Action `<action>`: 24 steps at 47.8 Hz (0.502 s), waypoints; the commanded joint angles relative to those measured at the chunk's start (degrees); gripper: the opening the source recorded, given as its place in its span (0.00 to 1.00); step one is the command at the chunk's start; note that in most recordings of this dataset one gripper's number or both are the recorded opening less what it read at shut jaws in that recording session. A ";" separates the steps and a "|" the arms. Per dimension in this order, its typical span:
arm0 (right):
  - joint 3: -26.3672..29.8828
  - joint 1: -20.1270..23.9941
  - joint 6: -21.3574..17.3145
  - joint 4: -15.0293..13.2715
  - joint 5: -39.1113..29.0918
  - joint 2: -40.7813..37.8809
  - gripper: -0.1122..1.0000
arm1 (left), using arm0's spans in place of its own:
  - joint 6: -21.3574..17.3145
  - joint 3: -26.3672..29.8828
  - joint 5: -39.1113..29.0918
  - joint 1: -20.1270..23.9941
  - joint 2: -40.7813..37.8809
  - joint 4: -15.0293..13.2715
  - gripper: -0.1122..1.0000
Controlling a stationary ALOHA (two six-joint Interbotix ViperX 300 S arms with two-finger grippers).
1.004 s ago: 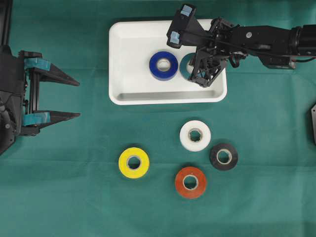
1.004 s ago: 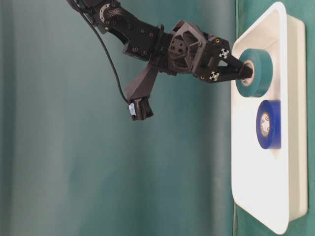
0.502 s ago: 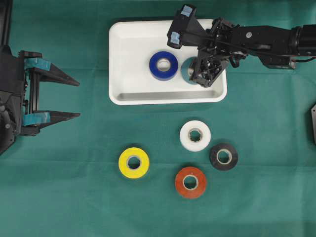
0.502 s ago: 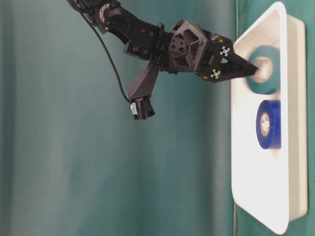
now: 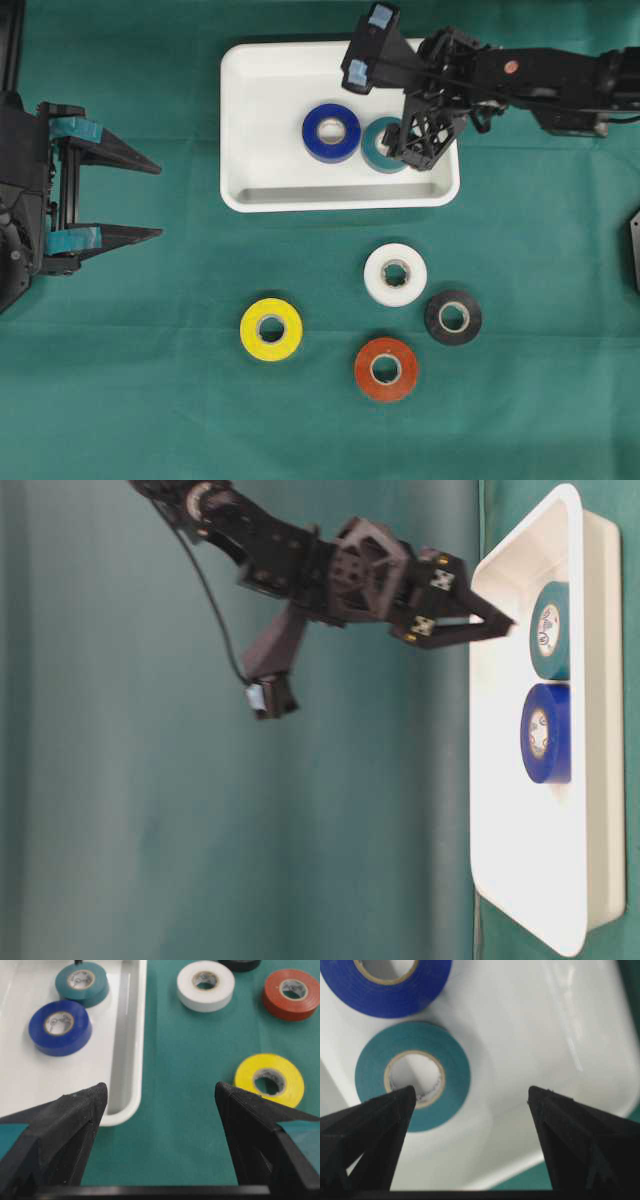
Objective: Pick up the tape from a random location and place it into the white case.
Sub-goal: 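Open the right gripper to release the teal tape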
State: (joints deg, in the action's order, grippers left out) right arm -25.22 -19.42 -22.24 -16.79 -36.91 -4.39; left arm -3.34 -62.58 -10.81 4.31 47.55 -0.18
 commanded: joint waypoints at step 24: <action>2.64 0.09 0.35 -2.29 -7.38 13.45 0.89 | 0.00 0.62 0.53 0.09 -0.18 -0.09 0.86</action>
State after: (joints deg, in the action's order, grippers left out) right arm -23.29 -19.42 -21.80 -18.81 -44.38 7.65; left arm -3.34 -62.67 -10.81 4.31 47.55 -0.18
